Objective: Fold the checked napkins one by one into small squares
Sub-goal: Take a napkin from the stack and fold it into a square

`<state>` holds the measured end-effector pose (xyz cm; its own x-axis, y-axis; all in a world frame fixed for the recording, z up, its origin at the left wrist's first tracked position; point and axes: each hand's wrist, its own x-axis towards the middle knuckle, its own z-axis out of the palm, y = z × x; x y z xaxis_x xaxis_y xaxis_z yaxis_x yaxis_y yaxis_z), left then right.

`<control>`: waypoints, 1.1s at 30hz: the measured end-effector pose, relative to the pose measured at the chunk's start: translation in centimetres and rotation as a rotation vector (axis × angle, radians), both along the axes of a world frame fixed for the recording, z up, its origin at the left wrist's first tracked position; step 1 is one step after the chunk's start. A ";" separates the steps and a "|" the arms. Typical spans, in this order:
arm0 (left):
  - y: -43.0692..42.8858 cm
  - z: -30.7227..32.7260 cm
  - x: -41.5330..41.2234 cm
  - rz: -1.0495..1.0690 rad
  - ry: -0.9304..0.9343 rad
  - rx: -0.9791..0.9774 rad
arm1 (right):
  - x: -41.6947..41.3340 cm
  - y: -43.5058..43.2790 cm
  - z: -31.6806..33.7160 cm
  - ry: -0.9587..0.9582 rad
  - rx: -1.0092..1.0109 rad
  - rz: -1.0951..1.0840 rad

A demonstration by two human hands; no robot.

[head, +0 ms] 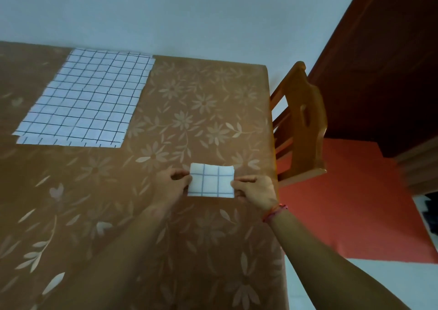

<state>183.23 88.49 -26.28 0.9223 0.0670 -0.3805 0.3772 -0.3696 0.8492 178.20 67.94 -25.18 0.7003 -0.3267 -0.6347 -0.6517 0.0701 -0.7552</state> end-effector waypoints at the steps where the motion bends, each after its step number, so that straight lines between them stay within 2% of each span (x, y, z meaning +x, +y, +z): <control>1: -0.2 -0.5 0.7 0.000 -0.010 0.008 | 0.7 -0.1 -0.4 0.002 -0.012 0.003; 13: -1.1 -4.9 5.9 -0.052 0.036 0.037 | 5.5 -0.6 -4.3 0.034 -0.215 0.071; 21: -0.7 -5.9 6.3 -0.131 -0.034 0.153 | 5.8 -0.1 -4.7 0.037 -0.256 0.116; 26: -0.2 -5.8 6.1 -0.223 -0.145 0.319 | 5.4 0.0 -5.2 0.014 -0.332 0.138; 29: 0.7 -6.3 6.1 -0.294 -0.285 0.469 | 4.8 -0.2 -4.9 -0.086 -0.552 0.198; 33: 1.6 -7.0 5.2 -0.592 -0.592 0.522 | 4.2 1.8 -5.0 -0.368 -0.851 0.380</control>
<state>188.43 90.09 -33.24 0.8931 -0.4386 0.1000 -0.4231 -0.7435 0.5179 182.41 69.72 -30.19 0.9584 -0.2850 -0.0162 -0.2340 -0.7518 -0.6164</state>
